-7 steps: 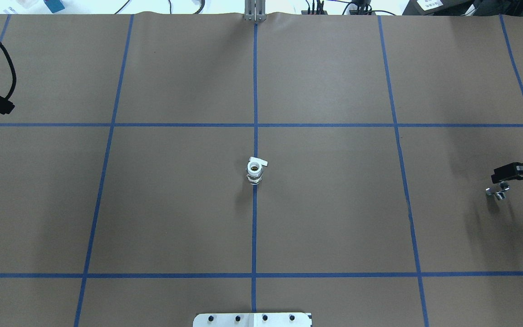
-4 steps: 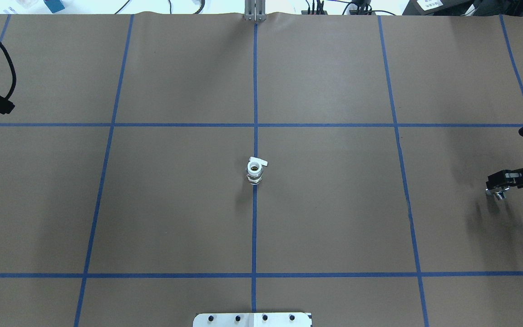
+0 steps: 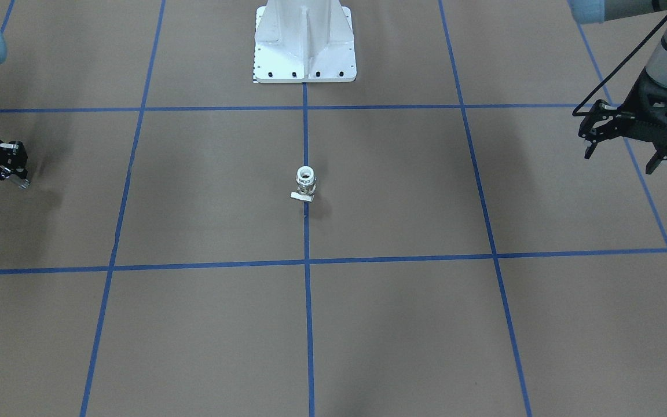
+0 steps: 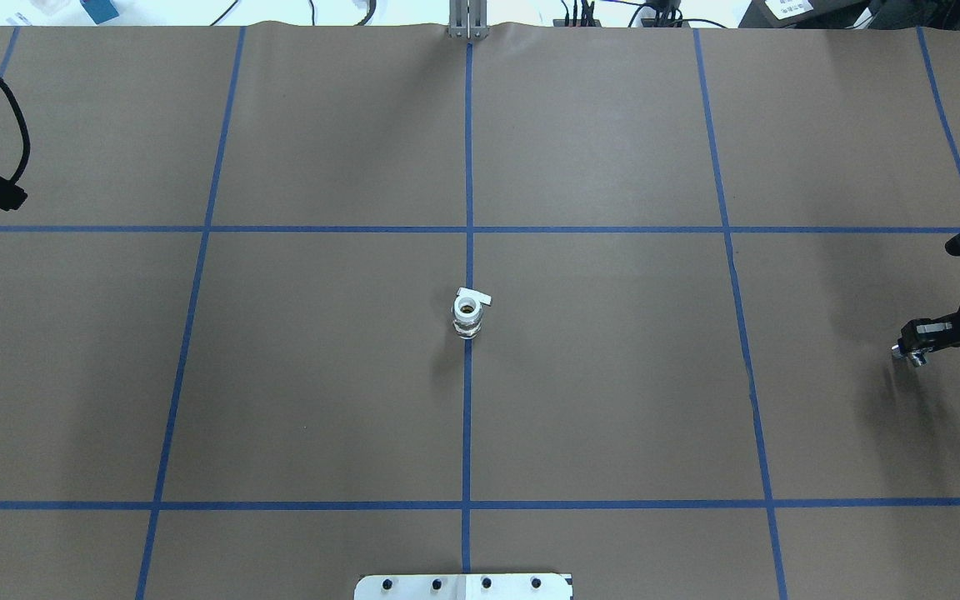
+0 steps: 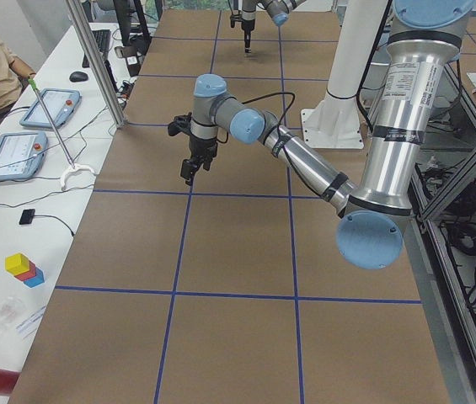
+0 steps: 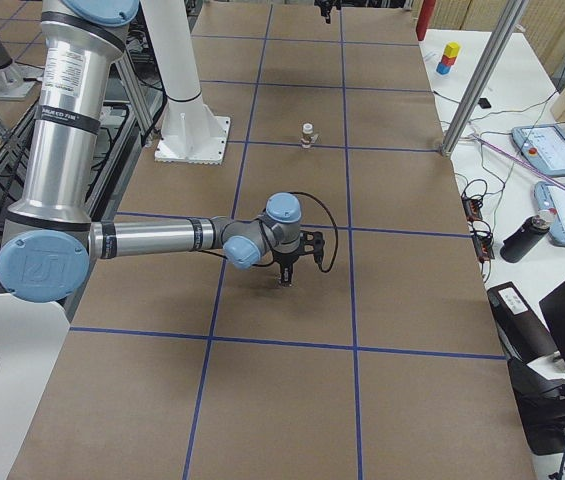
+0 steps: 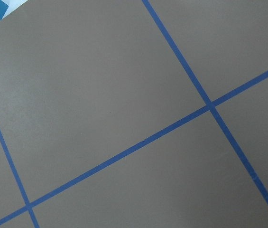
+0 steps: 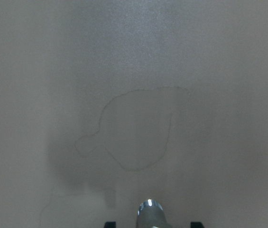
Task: Assemble PPR valve and pipe with both arms
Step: 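Lower the right gripper and grasp the chrome pipe fitting, then carry the chrome fitting with the right gripper above the white valve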
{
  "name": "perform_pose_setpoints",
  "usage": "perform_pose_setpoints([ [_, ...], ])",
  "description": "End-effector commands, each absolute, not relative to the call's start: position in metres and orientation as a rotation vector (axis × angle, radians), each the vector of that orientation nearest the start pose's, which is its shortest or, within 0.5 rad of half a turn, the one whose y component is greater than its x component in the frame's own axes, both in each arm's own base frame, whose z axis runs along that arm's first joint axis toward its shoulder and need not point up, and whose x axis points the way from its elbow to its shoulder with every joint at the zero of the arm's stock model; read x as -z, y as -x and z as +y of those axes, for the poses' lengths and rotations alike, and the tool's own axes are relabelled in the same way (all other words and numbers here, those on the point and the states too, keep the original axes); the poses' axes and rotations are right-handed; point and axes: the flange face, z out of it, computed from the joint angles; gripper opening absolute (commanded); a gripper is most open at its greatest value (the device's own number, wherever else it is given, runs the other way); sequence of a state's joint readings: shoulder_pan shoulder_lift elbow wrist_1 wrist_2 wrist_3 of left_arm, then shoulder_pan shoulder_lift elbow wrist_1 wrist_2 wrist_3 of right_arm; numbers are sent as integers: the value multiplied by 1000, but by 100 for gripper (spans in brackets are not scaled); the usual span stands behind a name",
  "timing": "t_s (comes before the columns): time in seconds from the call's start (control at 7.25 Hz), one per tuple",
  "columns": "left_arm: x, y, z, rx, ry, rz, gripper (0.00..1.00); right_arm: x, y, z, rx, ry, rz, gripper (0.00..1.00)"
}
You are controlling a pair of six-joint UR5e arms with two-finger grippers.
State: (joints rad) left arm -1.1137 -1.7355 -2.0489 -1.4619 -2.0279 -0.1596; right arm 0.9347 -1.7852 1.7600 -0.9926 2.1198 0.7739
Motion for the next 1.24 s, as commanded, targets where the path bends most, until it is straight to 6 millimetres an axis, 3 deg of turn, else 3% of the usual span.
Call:
perform_pose_setpoints([
  [0.0, -376, -147, -501, -408, -361, 586, 100, -605, 192, -396, 33, -68, -762, 0],
  [0.28, -386, -147, -495, -407, -328, 609, 100, -573, 193, -399, 36, -107, -797, 0],
  [0.41, -393, -141, -490, -401, -290, 671, 100, -549, 198, -413, 36, -125, -833, 0],
  [0.55, -412, -115, -483, -377, -256, 705, 100, -522, 209, -431, 0, -123, -853, 0],
  [0.69, -439, -77, -478, -428, -268, 698, 100, -481, 225, -453, -51, -108, -865, 0],
  [0.83, -470, -38, -475, -444, -263, 711, 100, -427, 240, -473, -104, -89, -876, 0],
  [0.97, -507, 0, -466, -449, -254, 711, 100, -360, 263, -490, -170, -47, -885, 0],
  [1.1, -521, 24, -464, -430, -258, 702, 100, -287, 303, -497, -216, 11, -890, 0],
])
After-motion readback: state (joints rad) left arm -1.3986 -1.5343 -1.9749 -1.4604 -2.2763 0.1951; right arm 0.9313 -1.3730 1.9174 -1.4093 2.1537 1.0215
